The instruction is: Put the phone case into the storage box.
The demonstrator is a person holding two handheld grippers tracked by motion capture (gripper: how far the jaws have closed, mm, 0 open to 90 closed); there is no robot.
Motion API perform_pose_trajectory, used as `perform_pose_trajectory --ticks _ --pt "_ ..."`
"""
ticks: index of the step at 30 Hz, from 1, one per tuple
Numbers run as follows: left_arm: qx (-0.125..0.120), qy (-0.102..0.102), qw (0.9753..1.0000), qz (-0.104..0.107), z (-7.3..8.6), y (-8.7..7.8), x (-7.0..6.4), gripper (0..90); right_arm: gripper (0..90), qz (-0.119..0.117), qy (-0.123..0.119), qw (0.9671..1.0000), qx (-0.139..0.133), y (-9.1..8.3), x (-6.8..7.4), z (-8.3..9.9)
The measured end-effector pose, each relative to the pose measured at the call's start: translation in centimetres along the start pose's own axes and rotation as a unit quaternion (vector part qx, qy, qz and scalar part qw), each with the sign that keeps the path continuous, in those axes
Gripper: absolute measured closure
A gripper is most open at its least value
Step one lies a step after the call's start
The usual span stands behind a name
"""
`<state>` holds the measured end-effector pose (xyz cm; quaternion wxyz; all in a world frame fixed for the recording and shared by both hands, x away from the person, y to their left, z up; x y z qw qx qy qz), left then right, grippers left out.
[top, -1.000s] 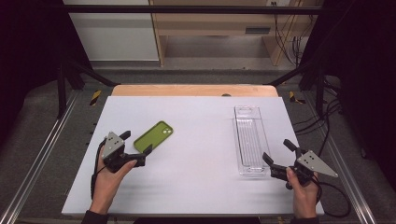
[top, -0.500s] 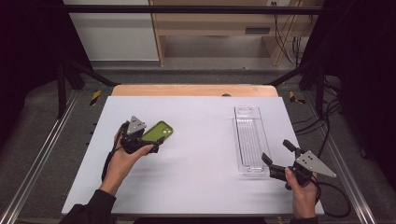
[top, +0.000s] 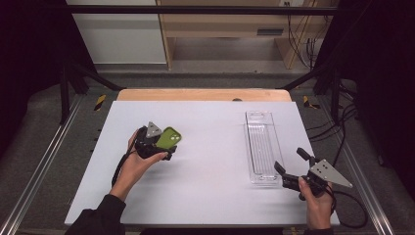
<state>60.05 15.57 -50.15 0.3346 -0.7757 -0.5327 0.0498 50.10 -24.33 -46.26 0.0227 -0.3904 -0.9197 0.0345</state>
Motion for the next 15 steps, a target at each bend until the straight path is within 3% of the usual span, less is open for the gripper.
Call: perform_pose_trajectory --ticks 3,5,6,7,11,13,15 --pt "0.005 -0.004 1.0000 -0.006 0.1 0.1 0.3 11.2 5.1 -0.001 0.000 1.0000 0.002 0.0 0.1 0.0" --pt "0.010 0.003 0.9999 -0.011 0.4 0.2 0.4 16.2 4.9 -0.002 -0.001 1.0000 0.005 0.0 0.1 0.2" --pt "0.012 0.007 0.9998 -0.015 0.4 0.2 0.5 23.5 4.9 -0.003 -0.002 1.0000 0.008 0.1 0.1 0.2" --pt "0.013 0.003 0.9997 -0.018 0.4 0.2 0.7 23.5 4.9 -0.003 0.000 1.0000 0.009 0.1 0.2 0.3" --pt "0.020 -0.001 0.9995 -0.026 0.6 0.4 1.1 42.4 5.0 -0.003 0.001 0.9999 0.012 0.3 0.1 0.4" --pt "0.025 -0.002 0.9993 -0.028 0.7 0.5 1.1 45.1 4.9 -0.003 0.001 0.9999 0.011 0.3 0.1 0.4" --pt "0.024 -0.002 0.9994 -0.026 0.7 0.6 0.9 55.2 4.9 -0.001 -0.001 1.0000 0.008 0.2 0.1 0.2"
Point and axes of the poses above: each handheld gripper's, and its own axes: y roughly forward along the jaws, z roughly out of its underside, x roughly to its left, the point moved 10 cm from there along y, roughly forward along the jaws, and after that the axes turned 15 degrees about -z, right-handed, at the moved point
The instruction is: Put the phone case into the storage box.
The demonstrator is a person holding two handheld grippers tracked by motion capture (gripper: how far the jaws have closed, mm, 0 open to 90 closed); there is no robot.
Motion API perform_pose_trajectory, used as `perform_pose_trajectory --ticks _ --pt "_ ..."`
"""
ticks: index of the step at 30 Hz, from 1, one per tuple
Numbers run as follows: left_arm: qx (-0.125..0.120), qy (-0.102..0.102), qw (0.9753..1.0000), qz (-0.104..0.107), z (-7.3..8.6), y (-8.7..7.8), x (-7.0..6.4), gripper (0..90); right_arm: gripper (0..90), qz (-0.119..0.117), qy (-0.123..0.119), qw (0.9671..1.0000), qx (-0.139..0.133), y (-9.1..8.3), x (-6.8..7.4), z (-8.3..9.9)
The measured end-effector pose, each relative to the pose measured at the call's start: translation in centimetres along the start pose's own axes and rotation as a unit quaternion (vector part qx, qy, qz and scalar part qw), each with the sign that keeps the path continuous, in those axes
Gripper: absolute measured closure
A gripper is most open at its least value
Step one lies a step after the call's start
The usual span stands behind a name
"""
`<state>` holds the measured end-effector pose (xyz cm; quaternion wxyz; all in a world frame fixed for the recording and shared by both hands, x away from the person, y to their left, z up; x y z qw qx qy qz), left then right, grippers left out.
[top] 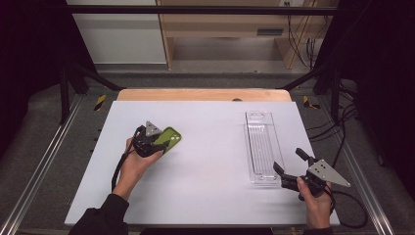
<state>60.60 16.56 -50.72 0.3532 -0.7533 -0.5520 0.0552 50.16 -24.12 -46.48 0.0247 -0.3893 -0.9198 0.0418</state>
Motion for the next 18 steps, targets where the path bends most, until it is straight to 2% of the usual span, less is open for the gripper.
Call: perform_pose_trajectory --ticks 1,2,3,5,6,7,10,12,14,18 --pt "0.001 0.003 1.0000 0.003 0.0 0.1 -0.2 58.1 4.9 0.000 -0.002 1.0000 0.001 0.0 0.0 0.0" --pt "0.004 0.009 0.9999 0.004 0.0 0.2 -0.3 65.7 4.9 0.001 0.000 1.0000 0.001 -0.1 0.1 -0.1" --pt "0.009 0.013 0.9999 0.004 0.1 0.4 -0.4 65.7 4.9 0.001 0.000 1.0000 0.001 -0.1 0.1 -0.1" --pt "0.018 0.024 0.9995 0.004 0.3 0.7 -0.6 74.1 4.9 0.003 -0.002 1.0000 0.002 -0.1 -0.1 0.0" --pt "0.023 0.027 0.9994 0.005 0.3 0.9 -0.7 81.7 5.0 0.004 -0.003 1.0000 0.004 0.0 -0.1 0.1" --pt "0.026 0.026 0.9993 0.009 0.4 1.1 -0.7 81.7 5.0 0.004 -0.003 1.0000 0.004 0.0 -0.1 0.1" --pt "0.045 0.020 0.9988 0.007 0.7 1.5 -0.5 89.9 5.0 0.002 -0.003 1.0000 0.003 -0.1 -0.1 0.1" --pt "0.058 0.025 0.9979 0.013 1.1 1.8 -0.7 90.0 5.1 0.002 -0.002 1.0000 0.005 0.0 -0.1 0.1" --pt "0.060 0.025 0.9979 0.011 1.2 1.8 -0.6 90.0 5.1 0.000 -0.004 1.0000 0.005 0.0 0.0 0.1" --pt "0.055 0.025 0.9979 0.024 1.1 2.1 -1.0 90.0 5.1 -0.001 -0.005 1.0000 0.006 0.0 0.0 0.1"
Point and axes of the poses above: each handheld gripper's, and its own axes: y roughly forward along the jaws, z roughly out of its underside, x roughly to its left, the point moved 10 cm from there along y, roughly forward along the jaws, and after that the axes turned 15 degrees about -z, right-handed, at the moved point
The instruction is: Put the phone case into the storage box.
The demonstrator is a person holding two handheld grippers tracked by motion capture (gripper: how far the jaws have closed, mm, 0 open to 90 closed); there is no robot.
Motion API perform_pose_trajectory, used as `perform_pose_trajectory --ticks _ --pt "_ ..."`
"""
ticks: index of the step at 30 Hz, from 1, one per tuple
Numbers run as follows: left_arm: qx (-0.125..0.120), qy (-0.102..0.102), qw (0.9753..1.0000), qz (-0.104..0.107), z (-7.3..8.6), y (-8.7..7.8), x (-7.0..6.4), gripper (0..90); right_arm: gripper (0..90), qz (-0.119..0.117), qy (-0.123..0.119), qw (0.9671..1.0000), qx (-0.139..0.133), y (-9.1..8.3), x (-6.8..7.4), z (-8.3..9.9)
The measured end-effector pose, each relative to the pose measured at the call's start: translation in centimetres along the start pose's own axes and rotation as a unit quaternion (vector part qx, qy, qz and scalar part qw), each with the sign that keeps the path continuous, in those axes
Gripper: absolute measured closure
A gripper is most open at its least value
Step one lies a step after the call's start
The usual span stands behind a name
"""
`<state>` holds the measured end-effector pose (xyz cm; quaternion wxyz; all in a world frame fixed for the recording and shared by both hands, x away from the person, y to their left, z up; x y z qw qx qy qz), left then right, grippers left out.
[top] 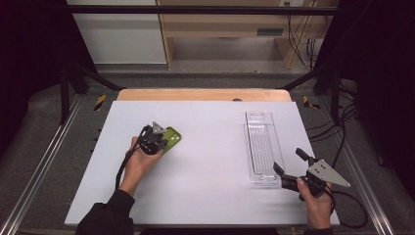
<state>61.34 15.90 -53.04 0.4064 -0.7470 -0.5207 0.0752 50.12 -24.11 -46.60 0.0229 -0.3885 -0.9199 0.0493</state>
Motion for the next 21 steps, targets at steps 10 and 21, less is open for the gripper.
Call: perform_pose_trajectory --ticks 10,21 --pt "-0.001 0.013 0.9999 0.005 -0.1 1.0 0.0 90.0 5.2 0.001 0.000 1.0000 0.000 -0.2 0.0 0.0" --pt "-0.005 0.036 0.9991 0.021 0.0 1.0 -1.1 90.0 5.2 0.003 0.005 0.9999 0.008 -0.3 -0.2 0.4"
Point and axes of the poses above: each handheld gripper's, and its own axes: y roughly forward along the jaws, z roughly out of its underside, x roughly to its left, the point moved 10 cm from there along y, roughly forward along the jaws, and after that the axes turned 15 degrees about -z, right-handed, at the moved point
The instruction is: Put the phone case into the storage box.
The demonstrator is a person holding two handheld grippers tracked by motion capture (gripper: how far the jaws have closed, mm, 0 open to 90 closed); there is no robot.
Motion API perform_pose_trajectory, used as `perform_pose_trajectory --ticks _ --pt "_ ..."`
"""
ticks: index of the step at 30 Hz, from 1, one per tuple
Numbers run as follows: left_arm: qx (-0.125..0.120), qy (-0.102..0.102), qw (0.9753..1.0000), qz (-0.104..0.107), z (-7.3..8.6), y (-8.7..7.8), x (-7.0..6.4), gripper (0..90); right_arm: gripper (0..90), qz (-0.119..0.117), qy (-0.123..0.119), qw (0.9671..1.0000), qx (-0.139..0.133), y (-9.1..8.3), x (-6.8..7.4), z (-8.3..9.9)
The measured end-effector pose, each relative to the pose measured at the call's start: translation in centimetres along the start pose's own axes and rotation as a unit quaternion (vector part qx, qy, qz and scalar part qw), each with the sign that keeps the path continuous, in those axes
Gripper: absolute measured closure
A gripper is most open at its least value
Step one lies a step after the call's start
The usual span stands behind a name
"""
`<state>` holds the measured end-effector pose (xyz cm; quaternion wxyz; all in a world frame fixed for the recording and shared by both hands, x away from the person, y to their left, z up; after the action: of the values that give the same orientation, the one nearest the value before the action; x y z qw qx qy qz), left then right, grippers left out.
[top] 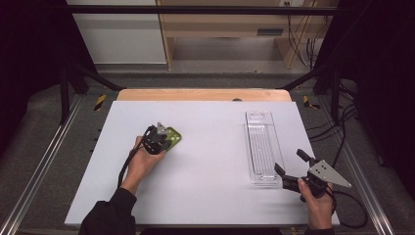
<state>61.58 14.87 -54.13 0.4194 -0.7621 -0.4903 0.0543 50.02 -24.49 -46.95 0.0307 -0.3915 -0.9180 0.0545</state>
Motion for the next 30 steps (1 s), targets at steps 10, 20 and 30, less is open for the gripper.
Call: perform_pose_trajectory --ticks 10,20,30 --pt "-0.014 0.023 0.9991 0.033 -0.2 -1.2 -3.1 90.0 5.1 -0.003 -0.003 1.0000 0.007 0.2 0.2 0.1" --pt "-0.044 0.044 0.9956 0.070 0.4 -3.4 -7.1 90.0 5.0 -0.004 -0.006 0.9999 0.010 0.3 0.3 0.2" --pt "-0.054 0.062 0.9914 0.102 1.3 -6.0 -10.9 90.0 5.1 0.001 -0.008 0.9999 0.010 0.1 0.5 0.1"
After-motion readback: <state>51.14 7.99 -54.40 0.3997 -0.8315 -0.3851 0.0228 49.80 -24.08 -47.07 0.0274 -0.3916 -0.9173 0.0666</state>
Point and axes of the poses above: each handheld gripper's, and its own axes: y roughly forward along the jaws, z roughly out of its underside, x roughly to its left, the point moved 10 cm from there along y, roughly forward along the jaws, and after that the axes turned 15 degrees about -z, right-handed, at the moved point
